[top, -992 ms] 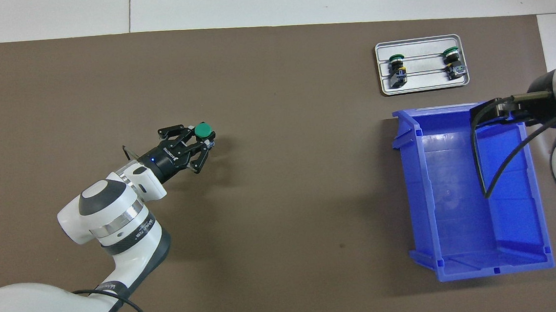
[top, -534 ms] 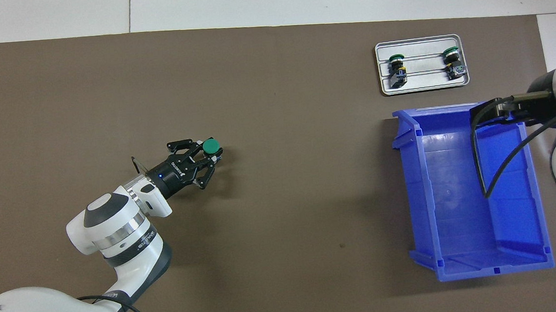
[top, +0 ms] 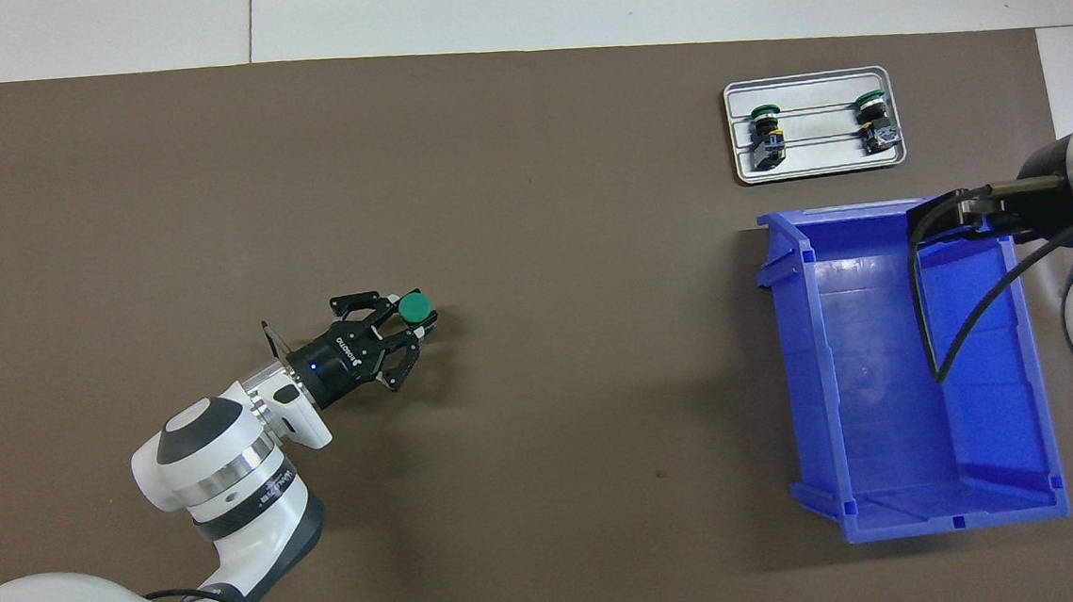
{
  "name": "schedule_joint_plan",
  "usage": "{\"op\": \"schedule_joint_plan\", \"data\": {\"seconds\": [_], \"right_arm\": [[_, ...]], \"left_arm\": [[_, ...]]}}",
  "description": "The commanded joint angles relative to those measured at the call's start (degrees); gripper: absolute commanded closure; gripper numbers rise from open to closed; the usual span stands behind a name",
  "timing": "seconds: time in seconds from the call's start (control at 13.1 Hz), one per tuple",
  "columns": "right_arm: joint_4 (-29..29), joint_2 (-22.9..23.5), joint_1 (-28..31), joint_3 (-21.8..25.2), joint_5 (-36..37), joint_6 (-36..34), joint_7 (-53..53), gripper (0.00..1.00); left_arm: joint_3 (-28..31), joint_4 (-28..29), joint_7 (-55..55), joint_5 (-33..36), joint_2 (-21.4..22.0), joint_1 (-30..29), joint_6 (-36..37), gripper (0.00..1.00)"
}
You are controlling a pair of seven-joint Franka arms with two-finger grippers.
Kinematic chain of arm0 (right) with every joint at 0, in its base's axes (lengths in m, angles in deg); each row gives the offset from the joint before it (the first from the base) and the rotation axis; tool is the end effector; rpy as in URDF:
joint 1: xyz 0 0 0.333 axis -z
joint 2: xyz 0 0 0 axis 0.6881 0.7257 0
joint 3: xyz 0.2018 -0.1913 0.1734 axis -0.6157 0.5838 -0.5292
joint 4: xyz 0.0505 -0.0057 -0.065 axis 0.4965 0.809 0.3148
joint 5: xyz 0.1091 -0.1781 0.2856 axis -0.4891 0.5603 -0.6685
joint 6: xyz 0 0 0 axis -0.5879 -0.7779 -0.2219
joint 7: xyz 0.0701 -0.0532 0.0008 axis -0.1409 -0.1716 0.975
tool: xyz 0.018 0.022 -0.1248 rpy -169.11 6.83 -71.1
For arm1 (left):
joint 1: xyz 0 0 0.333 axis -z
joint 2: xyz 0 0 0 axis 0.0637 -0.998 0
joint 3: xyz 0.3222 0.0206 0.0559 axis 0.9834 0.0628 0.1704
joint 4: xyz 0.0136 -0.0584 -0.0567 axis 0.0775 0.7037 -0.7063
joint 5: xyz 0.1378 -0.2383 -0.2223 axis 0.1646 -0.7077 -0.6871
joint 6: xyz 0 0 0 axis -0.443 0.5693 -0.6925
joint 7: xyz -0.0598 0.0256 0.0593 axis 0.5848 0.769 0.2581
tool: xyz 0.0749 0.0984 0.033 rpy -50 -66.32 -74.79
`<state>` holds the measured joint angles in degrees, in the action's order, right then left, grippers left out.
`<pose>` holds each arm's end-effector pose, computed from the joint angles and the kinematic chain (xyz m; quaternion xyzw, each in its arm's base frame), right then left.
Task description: Place and press button with both arms
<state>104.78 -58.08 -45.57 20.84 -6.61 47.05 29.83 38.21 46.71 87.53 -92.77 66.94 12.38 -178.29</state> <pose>0.5195 0.0252 0.5926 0.9998 -0.0147 0.0043 0.0091 0.4655 -0.1791 0.2651 0.7024 -0.3802 0.5106 0.3185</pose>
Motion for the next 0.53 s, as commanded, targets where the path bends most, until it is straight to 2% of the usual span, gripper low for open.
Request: {"op": "schedule_joint_plan", "data": {"seconds": [0.0, 0.23, 0.46], "right_arm": [[0.59, -0.76, 0.24, -0.03, -0.62, -0.33, 1.53, 0.0], [0.59, -0.76, 0.24, -0.03, -0.62, -0.41, 1.53, 0.0], [0.59, -0.76, 0.24, -0.03, -0.62, -0.41, 1.53, 0.0]], "left_arm": [[0.02, 4.81, 3.58, -0.93, 2.26, -1.08, 2.72, 0.99], [0.02, 6.13, 4.64, -0.84, 2.34, -2.13, 3.85, 0.99], [0.02, 6.66, 5.0, -0.84, 2.26, -1.96, 3.25, 0.91]]}}
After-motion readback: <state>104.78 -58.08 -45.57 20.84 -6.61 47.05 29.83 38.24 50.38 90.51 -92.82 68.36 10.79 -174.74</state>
